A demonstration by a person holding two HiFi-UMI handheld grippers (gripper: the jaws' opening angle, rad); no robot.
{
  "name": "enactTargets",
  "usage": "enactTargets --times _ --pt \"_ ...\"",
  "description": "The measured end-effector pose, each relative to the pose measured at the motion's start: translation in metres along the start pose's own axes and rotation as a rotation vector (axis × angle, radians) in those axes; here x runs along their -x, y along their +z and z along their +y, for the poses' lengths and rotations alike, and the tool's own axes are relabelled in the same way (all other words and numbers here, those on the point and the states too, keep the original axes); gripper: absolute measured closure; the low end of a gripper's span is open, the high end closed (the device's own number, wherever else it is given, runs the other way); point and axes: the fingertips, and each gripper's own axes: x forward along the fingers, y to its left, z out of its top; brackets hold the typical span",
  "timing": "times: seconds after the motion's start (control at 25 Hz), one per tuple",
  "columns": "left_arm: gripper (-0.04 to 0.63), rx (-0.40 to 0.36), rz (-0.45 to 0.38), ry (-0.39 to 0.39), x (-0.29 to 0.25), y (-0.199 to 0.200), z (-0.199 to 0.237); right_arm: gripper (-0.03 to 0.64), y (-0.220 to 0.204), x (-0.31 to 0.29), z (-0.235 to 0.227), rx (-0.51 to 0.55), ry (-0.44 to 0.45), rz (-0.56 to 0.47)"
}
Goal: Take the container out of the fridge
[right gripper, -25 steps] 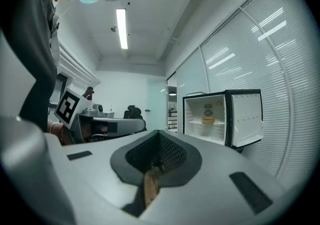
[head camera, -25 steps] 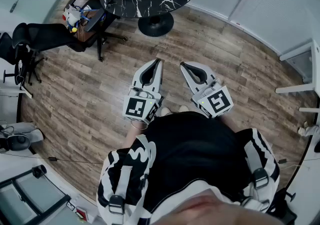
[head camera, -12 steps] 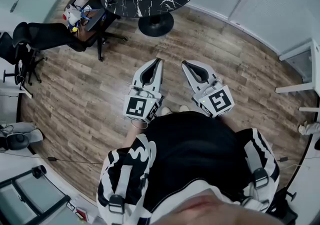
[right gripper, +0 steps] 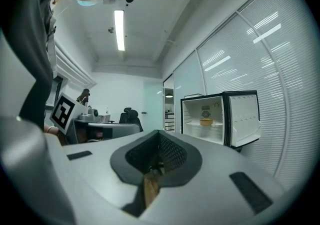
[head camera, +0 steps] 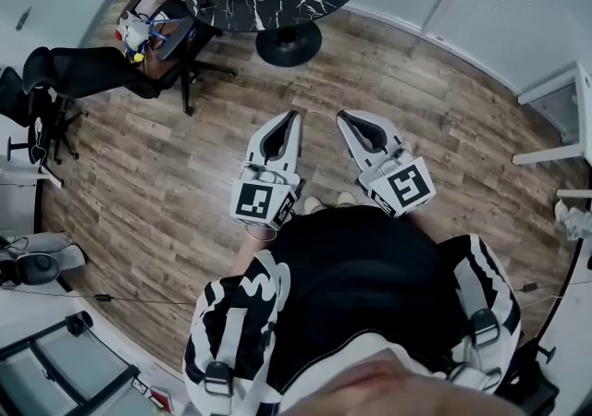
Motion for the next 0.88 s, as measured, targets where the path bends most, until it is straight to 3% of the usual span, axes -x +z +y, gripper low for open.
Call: enactTargets --times 0.44,0.88 --pt "0.582 0.003 0.008 -0.014 0.023 -0.002 0.022 0.606 -0.014 -0.015 0.024 -0.008 -0.033 0.031" --pt "0.581 0.013 0.016 -0.053 0.035 -0.006 0.027 0.606 -0.008 -0.019 0.038 -0.015 -0.084 -0.003"
